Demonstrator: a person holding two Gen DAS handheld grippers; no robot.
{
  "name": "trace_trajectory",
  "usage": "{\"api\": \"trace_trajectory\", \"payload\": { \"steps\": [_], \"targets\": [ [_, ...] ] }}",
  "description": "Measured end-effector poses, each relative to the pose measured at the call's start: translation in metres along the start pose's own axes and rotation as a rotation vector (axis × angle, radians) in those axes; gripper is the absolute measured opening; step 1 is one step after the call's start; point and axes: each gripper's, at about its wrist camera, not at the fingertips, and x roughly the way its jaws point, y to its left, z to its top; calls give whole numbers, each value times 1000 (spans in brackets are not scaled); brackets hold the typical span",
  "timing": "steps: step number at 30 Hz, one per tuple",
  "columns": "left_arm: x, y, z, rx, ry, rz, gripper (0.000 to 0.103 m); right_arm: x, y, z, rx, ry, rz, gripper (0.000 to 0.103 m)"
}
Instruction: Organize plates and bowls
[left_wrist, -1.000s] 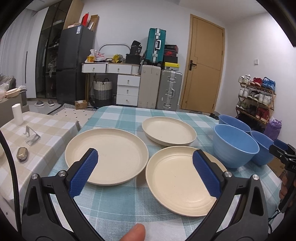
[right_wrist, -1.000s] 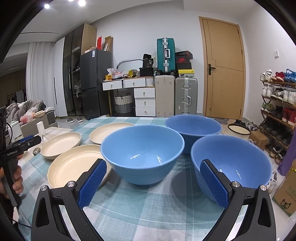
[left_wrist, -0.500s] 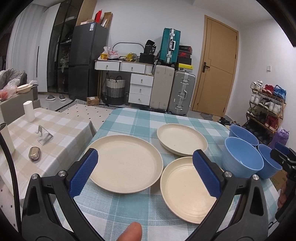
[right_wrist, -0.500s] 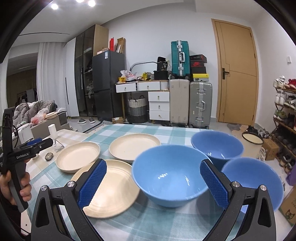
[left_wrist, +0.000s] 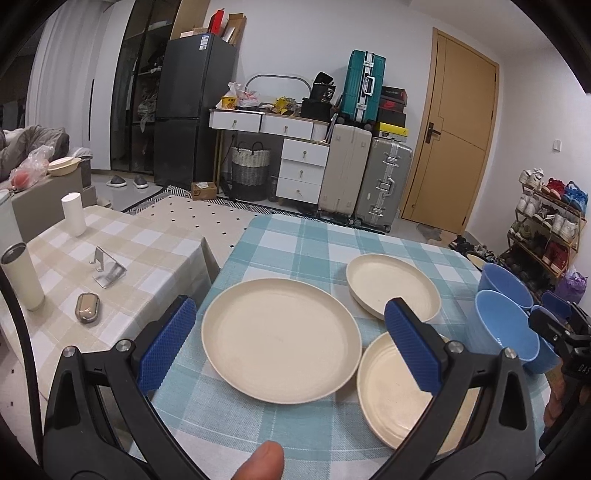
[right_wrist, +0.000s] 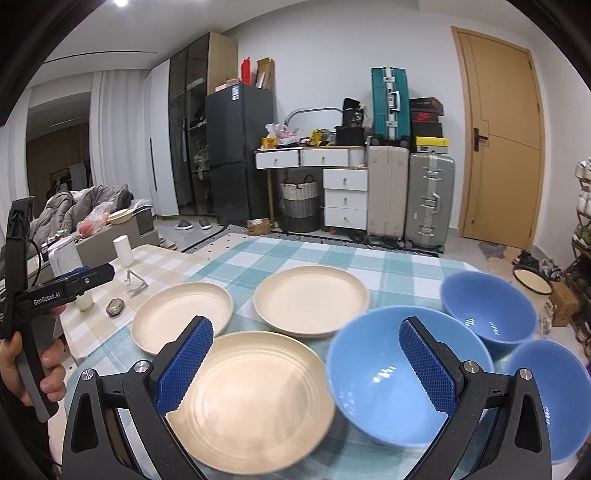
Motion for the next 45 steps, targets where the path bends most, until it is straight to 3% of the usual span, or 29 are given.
{"api": "trace_trajectory", "payload": {
  "steps": [6, 14, 24, 45],
  "targets": [
    [18, 10, 8, -13, 33, 20, 102, 27, 17, 13, -24, 24, -12, 103],
    [44, 23, 15, 8, 62, 76, 102, 54, 35, 26, -30, 41, 69, 103],
    [75, 31, 21, 48, 94, 78, 102, 100, 66, 36, -89, 98, 108, 103],
    [144, 78, -21, -8, 271, 94, 98, 187, 95, 20, -102, 294, 129, 99]
  ]
}}
